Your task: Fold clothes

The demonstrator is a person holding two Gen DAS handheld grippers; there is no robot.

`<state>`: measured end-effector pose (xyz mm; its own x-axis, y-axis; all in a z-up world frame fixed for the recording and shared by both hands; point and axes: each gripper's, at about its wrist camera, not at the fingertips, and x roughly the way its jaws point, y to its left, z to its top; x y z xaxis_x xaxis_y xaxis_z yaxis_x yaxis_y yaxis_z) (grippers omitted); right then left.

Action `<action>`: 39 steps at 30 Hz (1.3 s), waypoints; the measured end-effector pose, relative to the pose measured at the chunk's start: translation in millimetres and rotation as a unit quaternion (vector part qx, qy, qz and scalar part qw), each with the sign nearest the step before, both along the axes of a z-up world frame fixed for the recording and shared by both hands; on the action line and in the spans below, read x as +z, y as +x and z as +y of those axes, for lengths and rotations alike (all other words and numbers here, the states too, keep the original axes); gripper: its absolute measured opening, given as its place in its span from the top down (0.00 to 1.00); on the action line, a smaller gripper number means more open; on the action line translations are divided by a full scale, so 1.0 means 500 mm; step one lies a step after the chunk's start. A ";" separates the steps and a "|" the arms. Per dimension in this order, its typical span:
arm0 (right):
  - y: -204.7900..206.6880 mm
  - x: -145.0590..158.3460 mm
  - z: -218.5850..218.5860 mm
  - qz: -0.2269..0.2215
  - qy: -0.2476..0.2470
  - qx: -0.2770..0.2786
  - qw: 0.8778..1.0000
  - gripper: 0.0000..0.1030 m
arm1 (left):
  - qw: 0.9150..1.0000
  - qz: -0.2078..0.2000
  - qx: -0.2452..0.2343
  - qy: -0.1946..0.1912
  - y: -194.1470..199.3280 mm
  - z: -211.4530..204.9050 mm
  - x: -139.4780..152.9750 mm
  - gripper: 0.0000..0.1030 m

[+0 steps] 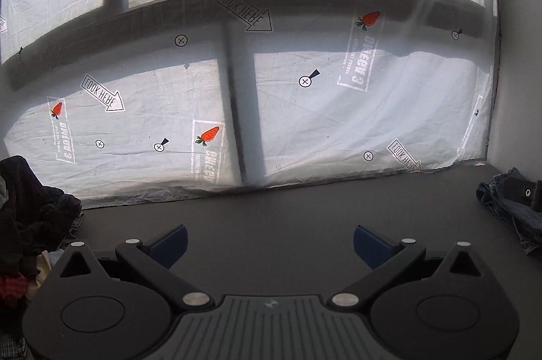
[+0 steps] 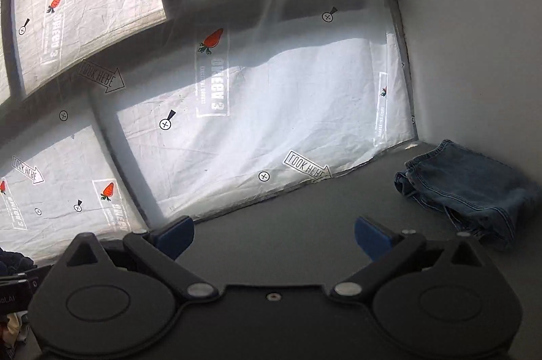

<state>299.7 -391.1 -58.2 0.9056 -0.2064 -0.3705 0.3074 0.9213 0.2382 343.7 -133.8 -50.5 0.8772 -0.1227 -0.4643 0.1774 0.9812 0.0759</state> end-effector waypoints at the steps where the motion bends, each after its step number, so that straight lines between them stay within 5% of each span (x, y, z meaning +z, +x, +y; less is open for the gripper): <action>1: -0.021 0.004 0.033 -0.008 -0.016 0.009 1.000 0.00 | 1.000 -0.006 0.008 -0.010 -0.029 0.029 0.004 0.00; 6: -0.121 0.017 0.176 -0.027 -0.105 0.027 0.994 0.00 | 0.995 -0.043 0.059 -0.067 -0.167 0.140 0.026 0.00; 10: -0.174 0.017 0.250 0.036 -0.156 0.042 0.986 0.00 | 0.993 -0.036 0.066 -0.086 -0.243 0.190 0.037 0.00; 13: -0.221 0.013 0.296 0.079 -0.176 0.051 0.980 0.00 | 0.996 -0.023 0.061 -0.058 -0.291 0.206 0.037 0.00; 21: -0.336 -0.030 0.328 0.190 -0.079 0.099 0.974 0.01 | 0.996 0.068 0.061 -0.015 -0.398 0.242 -0.025 0.00; 27: -0.418 -0.041 0.350 0.194 -0.092 0.121 0.969 0.01 | 0.993 0.109 0.050 0.002 -0.466 0.247 -0.064 0.00; 39: -0.464 -0.030 0.354 0.184 -0.094 0.127 0.970 0.01 | 0.994 0.097 0.047 0.003 -0.522 0.272 -0.054 0.00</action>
<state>67.5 -214.2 -73.0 0.7494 -0.0893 -0.6561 0.0974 0.9950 -0.0242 82.6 2.0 -77.3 0.7785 -0.0405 -0.6264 0.0966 0.9938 0.0557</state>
